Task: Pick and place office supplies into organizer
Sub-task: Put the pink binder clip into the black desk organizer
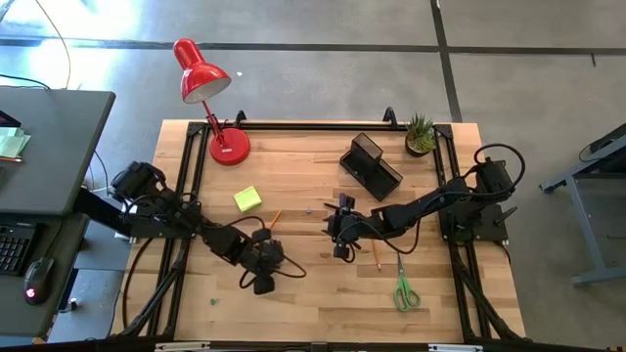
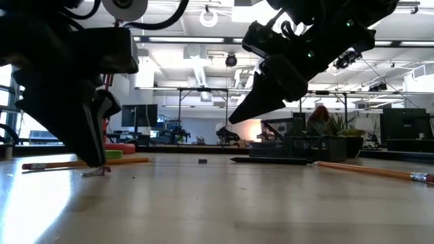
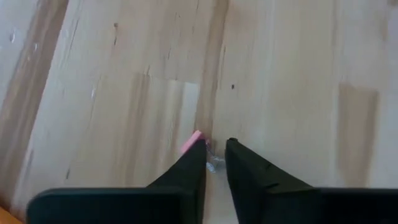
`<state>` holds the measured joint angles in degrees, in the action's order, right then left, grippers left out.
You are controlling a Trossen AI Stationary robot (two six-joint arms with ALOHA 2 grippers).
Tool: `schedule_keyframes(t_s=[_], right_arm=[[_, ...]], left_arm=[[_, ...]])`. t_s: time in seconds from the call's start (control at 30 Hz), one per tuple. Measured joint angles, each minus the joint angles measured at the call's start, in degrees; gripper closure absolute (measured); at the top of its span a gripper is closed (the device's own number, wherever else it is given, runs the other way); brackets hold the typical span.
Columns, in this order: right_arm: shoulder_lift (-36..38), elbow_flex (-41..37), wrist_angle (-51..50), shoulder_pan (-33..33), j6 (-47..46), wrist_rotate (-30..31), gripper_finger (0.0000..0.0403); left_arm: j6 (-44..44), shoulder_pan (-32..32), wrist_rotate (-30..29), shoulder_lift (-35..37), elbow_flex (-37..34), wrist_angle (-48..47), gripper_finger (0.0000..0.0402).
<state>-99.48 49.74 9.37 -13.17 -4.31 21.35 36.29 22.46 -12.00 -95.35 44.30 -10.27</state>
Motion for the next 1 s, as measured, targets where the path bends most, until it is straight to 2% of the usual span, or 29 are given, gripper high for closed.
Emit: schedule_keyframes(t_s=[0.33,0.5,0.73,1.0], right_arm=[[0.0,0.0,-0.2,0.0,-0.2,0.0,0.0270],[0.0,0.0,-0.2,0.0,-0.2,0.0,0.0270],[0.0,0.0,-0.4,0.0,0.6,0.1,0.0270],[0.0,0.0,-0.3,0.0,2.8,0.1,0.0270]], left_arm=[[9.5,-0.3,-1.5,1.9,0.0,-1.5,0.0243],[13.2,-0.4,-2.4,0.3,0.0,-2.1,0.0212],[15.1,-0.4,-7.0,-0.5,0.0,-2.3,0.0226],[15.1,-0.3,-3.1,-0.5,0.0,-1.7,0.0281]])
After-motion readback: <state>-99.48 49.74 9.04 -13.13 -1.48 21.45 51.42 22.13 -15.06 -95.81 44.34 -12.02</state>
